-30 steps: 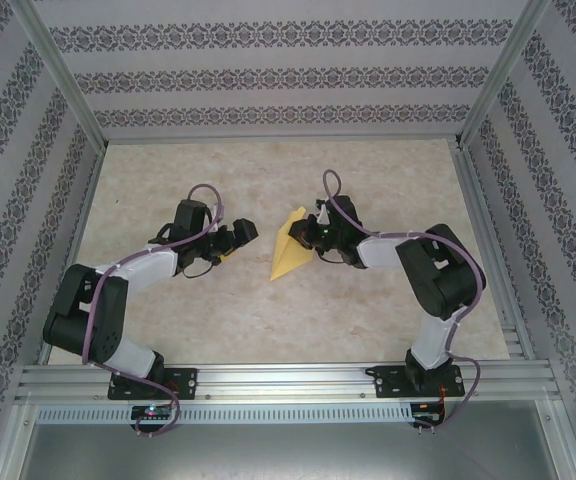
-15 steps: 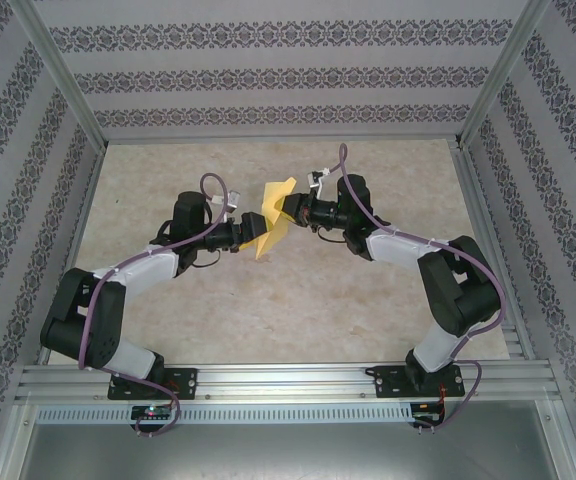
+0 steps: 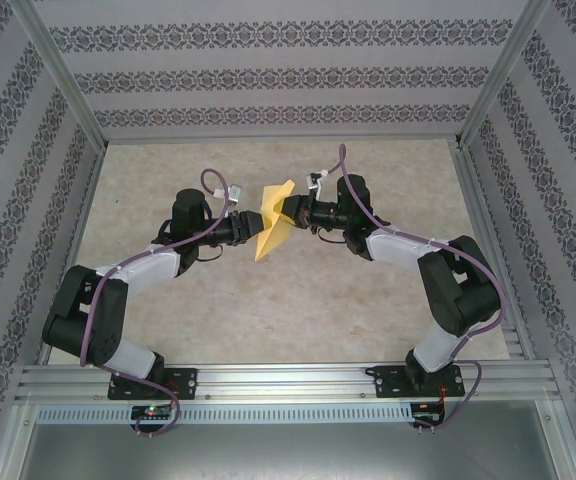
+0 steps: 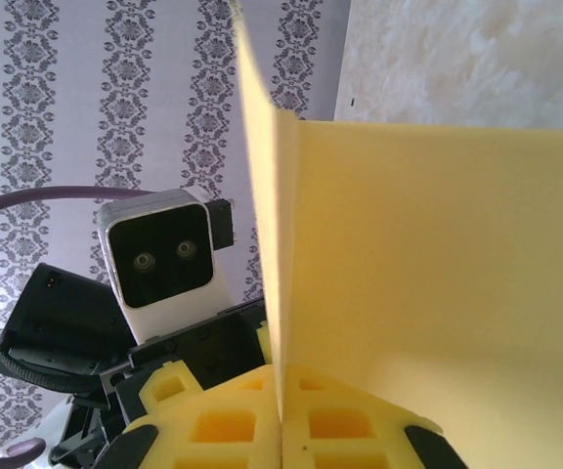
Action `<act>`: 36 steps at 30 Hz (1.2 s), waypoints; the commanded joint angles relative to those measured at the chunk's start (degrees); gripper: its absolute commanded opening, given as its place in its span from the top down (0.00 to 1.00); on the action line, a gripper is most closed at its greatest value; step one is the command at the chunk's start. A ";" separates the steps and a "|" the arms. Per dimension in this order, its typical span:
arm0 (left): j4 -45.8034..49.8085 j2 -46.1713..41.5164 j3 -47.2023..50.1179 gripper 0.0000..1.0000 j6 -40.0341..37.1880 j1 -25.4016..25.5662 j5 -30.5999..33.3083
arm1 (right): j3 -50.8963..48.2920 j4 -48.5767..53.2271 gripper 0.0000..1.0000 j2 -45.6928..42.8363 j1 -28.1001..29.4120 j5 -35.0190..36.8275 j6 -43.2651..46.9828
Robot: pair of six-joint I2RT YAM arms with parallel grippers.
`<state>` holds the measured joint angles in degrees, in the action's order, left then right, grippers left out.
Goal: Fold a paper plane with a square sheet of paper (pick it up from the middle)
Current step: Turn over the paper at the center of the table.
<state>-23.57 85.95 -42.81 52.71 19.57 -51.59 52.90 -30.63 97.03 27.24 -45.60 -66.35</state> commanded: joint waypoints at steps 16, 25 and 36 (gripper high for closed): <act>34.06 -4.59 -10.86 0.92 -19.83 0.95 19.72 | 0.34 32.57 0.35 -13.22 -4.03 20.26 19.95; 67.91 0.28 -29.13 0.92 -31.95 11.79 65.81 | -3.79 41.18 0.30 -22.26 -4.91 38.80 23.24; 83.77 19.62 -43.59 0.92 -26.85 20.62 87.90 | -6.90 46.74 0.29 -25.01 -8.10 43.14 22.06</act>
<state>51.99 102.50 -83.72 23.81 38.63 28.99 47.09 13.82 73.06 19.77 -5.54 -44.84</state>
